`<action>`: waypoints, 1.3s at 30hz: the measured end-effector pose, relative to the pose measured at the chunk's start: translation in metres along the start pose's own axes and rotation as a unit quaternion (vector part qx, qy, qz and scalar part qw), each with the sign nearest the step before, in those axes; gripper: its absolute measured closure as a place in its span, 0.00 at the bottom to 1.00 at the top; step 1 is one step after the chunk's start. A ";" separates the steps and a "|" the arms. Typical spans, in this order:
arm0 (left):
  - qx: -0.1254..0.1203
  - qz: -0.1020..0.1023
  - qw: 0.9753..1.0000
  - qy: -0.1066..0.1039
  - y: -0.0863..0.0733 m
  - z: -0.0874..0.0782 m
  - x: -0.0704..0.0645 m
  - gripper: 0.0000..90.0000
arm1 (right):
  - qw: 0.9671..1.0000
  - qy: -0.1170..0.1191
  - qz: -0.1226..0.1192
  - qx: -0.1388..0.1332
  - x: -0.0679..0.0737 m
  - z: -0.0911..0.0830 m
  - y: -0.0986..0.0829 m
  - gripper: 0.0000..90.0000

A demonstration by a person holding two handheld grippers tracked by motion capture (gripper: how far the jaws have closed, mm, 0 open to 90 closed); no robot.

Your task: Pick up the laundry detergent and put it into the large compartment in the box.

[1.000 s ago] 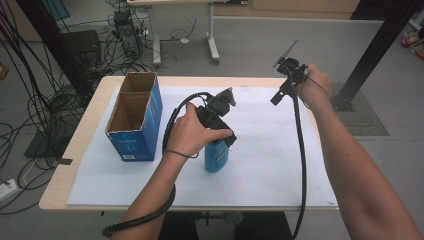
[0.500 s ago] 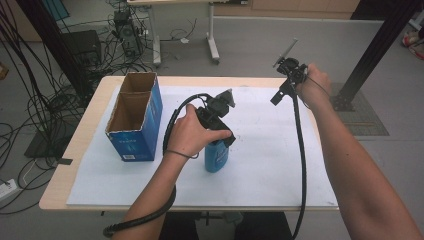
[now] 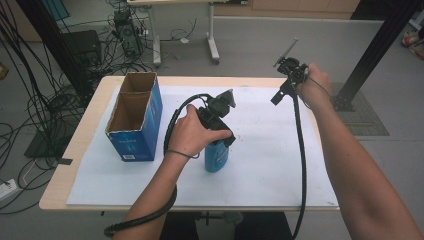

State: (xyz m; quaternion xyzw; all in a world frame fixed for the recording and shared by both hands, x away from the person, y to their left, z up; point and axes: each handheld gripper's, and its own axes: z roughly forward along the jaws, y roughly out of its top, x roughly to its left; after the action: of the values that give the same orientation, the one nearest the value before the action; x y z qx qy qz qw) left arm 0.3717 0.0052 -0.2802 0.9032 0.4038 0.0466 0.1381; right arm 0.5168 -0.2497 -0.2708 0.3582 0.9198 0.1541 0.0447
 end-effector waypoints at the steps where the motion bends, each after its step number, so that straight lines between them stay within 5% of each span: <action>1: 0.001 0.000 1.000 0.000 0.000 0.000 0.000 0.17 | 1.000 0.000 0.003 0.001 0.001 0.000 0.000 0.05; 39: 0.007 0.002 1.000 0.002 0.001 -0.003 -0.001 0.32 | 1.000 0.001 -0.003 0.000 0.001 0.000 0.001 0.05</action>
State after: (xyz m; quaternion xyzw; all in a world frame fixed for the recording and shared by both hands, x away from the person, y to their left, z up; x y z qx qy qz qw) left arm 0.3709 0.0042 -0.2773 0.9048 0.4027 0.0459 0.1307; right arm 0.5163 -0.2484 -0.2707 0.3552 0.9208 0.1546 0.0447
